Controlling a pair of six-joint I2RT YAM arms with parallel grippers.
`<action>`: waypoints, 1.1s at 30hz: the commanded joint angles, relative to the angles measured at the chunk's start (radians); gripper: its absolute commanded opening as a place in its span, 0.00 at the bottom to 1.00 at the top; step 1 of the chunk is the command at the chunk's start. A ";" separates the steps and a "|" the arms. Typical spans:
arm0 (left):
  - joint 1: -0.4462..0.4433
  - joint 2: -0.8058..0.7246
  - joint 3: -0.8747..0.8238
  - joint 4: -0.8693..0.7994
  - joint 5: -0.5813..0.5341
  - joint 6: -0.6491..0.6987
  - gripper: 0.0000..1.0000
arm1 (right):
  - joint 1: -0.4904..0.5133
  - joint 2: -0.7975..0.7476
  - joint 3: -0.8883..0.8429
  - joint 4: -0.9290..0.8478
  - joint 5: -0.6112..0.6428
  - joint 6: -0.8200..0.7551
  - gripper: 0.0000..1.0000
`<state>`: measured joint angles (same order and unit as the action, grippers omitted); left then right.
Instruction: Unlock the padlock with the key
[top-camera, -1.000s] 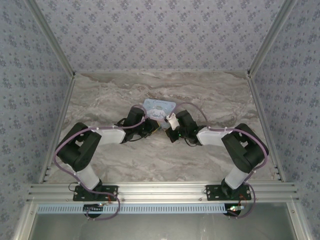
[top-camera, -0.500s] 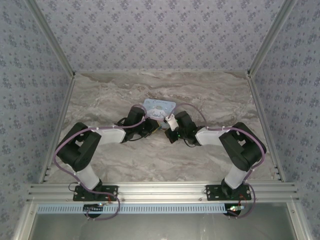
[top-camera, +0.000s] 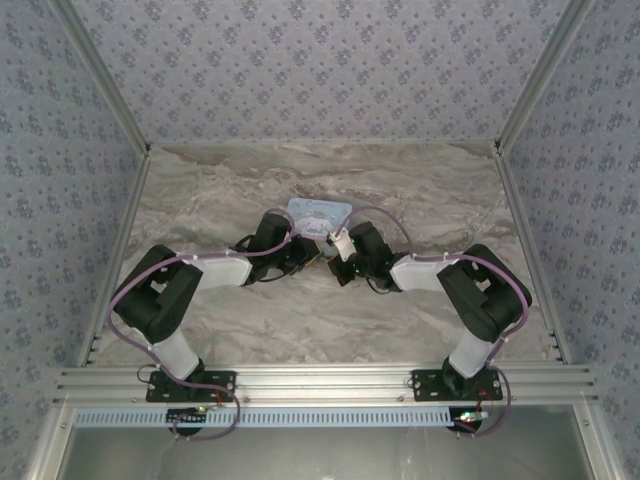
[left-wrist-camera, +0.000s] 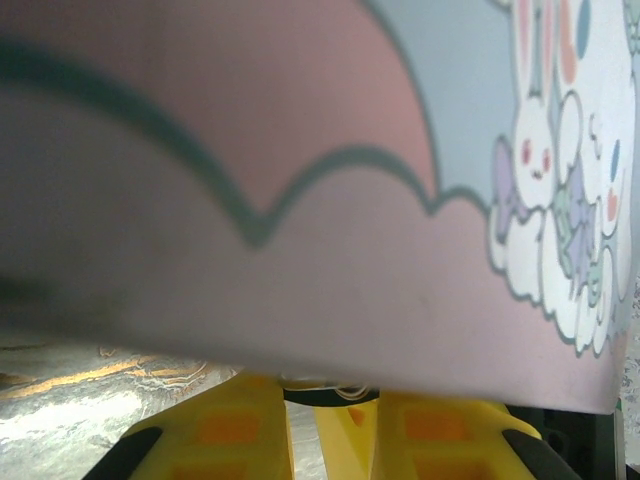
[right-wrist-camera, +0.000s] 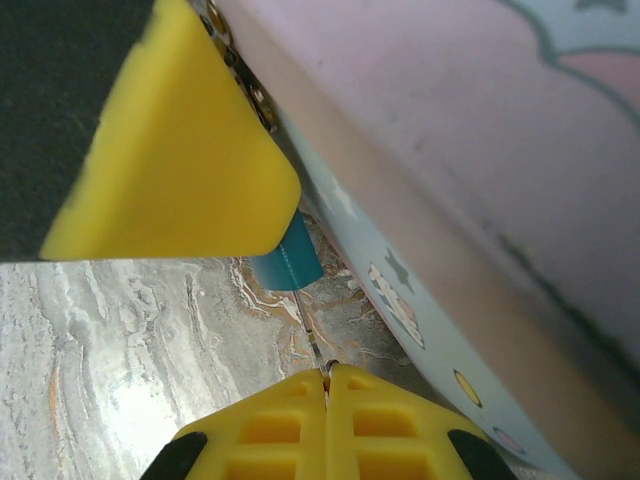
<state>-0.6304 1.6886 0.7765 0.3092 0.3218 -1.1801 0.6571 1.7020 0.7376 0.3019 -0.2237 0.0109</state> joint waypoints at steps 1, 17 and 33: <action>-0.009 -0.024 0.033 0.000 0.016 -0.013 0.19 | -0.005 -0.023 -0.016 0.036 -0.002 0.016 0.00; -0.010 -0.018 0.035 0.000 0.016 -0.014 0.19 | -0.016 -0.041 -0.040 0.073 -0.030 0.031 0.00; -0.015 -0.015 0.044 -0.003 0.027 -0.019 0.19 | -0.016 -0.030 -0.038 0.137 -0.038 0.046 0.00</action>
<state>-0.6304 1.6886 0.7860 0.3077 0.3214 -1.1809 0.6430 1.6844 0.7025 0.3725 -0.2485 0.0406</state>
